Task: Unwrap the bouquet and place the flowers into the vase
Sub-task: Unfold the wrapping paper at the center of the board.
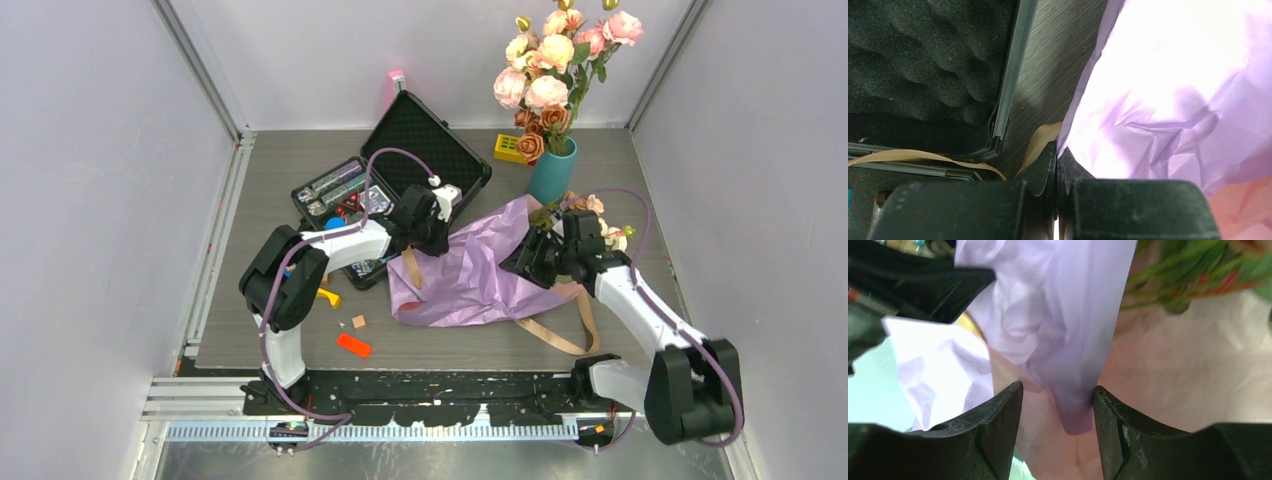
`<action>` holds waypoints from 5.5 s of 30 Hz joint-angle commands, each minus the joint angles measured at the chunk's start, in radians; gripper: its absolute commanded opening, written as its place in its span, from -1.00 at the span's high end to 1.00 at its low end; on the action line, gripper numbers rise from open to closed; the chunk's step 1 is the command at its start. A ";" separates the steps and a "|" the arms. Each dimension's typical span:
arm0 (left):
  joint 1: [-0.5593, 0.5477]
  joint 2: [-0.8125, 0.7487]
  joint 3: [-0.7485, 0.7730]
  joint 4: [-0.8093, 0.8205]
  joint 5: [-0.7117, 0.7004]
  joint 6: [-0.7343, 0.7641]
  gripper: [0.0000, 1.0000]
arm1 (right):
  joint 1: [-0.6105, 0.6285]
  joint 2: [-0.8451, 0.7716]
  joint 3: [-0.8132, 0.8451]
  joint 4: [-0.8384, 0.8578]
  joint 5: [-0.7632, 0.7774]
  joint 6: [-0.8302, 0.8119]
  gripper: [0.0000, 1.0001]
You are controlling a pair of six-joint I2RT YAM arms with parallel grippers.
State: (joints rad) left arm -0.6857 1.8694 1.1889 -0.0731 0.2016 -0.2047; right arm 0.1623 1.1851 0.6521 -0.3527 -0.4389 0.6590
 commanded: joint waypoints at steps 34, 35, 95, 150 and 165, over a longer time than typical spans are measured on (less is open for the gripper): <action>0.007 -0.050 0.013 0.022 0.027 -0.050 1.00 | 0.088 -0.319 0.100 -0.138 -0.011 0.146 -0.33; 0.008 -0.049 0.010 0.025 0.023 -0.057 1.00 | 0.130 -0.292 0.085 -0.125 0.035 0.145 -0.32; 0.077 -0.107 -0.034 0.049 0.065 -0.122 1.00 | 0.594 -0.149 0.110 -0.082 0.454 0.203 -0.20; 0.090 -0.094 -0.030 0.050 0.103 -0.268 1.00 | 0.591 0.038 0.186 -0.069 0.732 0.105 -0.54; 0.124 -0.133 -0.103 0.104 0.091 -0.283 1.00 | 0.591 0.298 0.097 0.124 0.684 0.104 0.02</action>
State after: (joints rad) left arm -0.5774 1.7966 1.1011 -0.0265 0.2890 -0.4732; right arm 0.7509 1.4754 0.7593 -0.3038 0.2375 0.7624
